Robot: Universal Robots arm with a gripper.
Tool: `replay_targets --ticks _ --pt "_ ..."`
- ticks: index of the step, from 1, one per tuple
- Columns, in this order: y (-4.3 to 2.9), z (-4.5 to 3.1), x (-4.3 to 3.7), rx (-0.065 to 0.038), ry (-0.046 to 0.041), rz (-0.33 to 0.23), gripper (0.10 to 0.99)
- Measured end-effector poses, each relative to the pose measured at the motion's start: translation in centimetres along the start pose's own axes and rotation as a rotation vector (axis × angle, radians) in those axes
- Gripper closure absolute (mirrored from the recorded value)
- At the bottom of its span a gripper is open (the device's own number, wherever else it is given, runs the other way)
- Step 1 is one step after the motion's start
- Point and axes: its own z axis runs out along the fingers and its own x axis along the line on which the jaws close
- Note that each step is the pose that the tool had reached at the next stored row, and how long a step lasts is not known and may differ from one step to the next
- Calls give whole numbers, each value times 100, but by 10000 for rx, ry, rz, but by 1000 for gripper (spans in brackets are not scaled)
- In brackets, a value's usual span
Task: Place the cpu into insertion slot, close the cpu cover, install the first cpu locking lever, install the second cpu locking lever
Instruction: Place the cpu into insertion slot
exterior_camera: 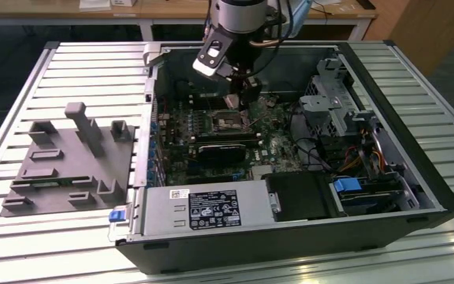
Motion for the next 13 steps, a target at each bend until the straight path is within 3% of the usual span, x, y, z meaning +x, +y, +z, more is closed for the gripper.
replay_targets --ticks 13 --pt "-5 59 -1 -43 -194 2347 553"
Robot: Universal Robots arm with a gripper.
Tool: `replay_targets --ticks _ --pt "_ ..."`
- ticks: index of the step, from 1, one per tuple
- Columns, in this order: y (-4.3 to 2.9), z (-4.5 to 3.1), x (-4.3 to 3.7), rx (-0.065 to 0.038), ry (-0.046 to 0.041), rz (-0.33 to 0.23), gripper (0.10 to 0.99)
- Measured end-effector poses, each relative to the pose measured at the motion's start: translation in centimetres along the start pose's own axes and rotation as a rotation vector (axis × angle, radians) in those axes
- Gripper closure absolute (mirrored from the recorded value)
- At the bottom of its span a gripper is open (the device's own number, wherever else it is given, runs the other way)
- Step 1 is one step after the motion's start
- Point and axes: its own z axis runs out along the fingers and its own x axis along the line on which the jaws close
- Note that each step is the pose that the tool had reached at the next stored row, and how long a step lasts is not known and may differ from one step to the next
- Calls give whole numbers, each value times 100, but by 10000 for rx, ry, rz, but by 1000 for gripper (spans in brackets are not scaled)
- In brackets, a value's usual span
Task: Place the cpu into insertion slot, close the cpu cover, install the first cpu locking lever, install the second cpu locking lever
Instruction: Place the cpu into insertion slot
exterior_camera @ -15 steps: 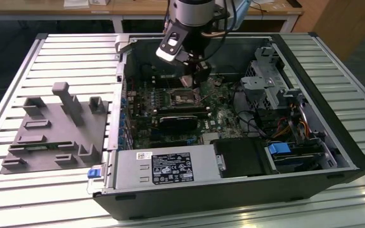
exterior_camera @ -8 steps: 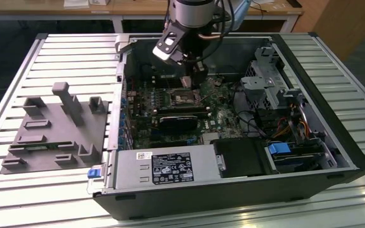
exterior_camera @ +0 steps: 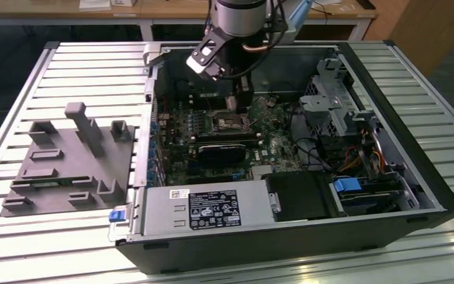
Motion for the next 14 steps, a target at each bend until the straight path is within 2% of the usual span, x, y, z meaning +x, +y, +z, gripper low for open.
replay_targets --ticks 4,14 --pt "-14 29 1 -39 -32 390 553" --pt "-96 144 3 -330 -28 450 553"
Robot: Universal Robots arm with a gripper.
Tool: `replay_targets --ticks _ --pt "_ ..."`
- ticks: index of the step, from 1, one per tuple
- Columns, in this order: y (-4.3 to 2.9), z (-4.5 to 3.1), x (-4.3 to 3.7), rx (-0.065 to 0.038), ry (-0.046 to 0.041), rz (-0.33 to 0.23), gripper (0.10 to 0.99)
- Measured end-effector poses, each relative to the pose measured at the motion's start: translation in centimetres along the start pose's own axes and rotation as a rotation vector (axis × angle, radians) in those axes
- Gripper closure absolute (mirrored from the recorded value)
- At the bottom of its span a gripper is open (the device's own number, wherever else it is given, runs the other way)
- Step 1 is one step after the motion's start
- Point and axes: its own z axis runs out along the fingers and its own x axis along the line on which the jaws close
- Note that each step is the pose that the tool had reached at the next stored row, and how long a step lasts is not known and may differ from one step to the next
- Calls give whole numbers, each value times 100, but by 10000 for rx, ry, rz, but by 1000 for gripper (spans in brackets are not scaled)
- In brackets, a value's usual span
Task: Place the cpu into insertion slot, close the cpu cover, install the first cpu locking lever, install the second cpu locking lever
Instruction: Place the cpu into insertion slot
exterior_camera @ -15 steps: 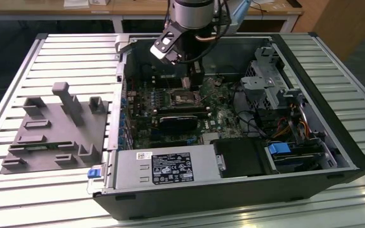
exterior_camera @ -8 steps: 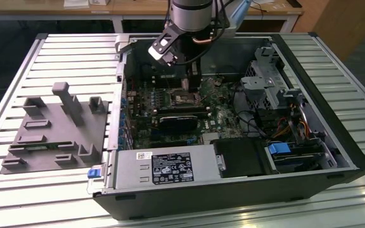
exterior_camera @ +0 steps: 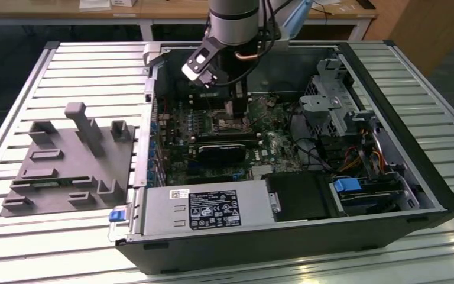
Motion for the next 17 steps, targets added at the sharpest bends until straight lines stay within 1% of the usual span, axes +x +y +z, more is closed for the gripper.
replay_targets --ticks 3,9,17 --pt "-16 36 18 -28 3 -20 553" --pt "-35 100 48 -27 28 -218 553" --pt "-65 216 89 -28 -4 -222 553"
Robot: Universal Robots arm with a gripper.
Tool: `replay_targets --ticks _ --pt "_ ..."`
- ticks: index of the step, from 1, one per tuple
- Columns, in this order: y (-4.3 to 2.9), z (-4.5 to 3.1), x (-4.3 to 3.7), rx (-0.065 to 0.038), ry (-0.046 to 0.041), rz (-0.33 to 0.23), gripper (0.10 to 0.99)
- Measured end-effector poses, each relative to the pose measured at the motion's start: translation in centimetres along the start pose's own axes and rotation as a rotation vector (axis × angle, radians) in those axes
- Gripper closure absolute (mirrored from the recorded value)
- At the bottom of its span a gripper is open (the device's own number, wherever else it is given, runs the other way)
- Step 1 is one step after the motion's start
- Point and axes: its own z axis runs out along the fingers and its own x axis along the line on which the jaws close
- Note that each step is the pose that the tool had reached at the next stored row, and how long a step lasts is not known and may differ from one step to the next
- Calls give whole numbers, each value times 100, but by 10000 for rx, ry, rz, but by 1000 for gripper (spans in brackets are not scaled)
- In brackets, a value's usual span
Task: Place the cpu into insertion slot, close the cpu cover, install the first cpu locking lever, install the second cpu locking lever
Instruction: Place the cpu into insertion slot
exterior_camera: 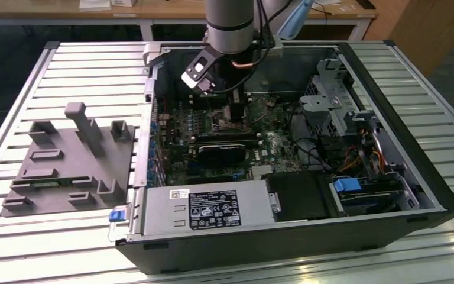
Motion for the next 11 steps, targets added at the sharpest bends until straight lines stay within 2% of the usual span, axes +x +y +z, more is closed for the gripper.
replay_targets --ticks 11 --pt "-88 136 60 -2 -20 -2 553"
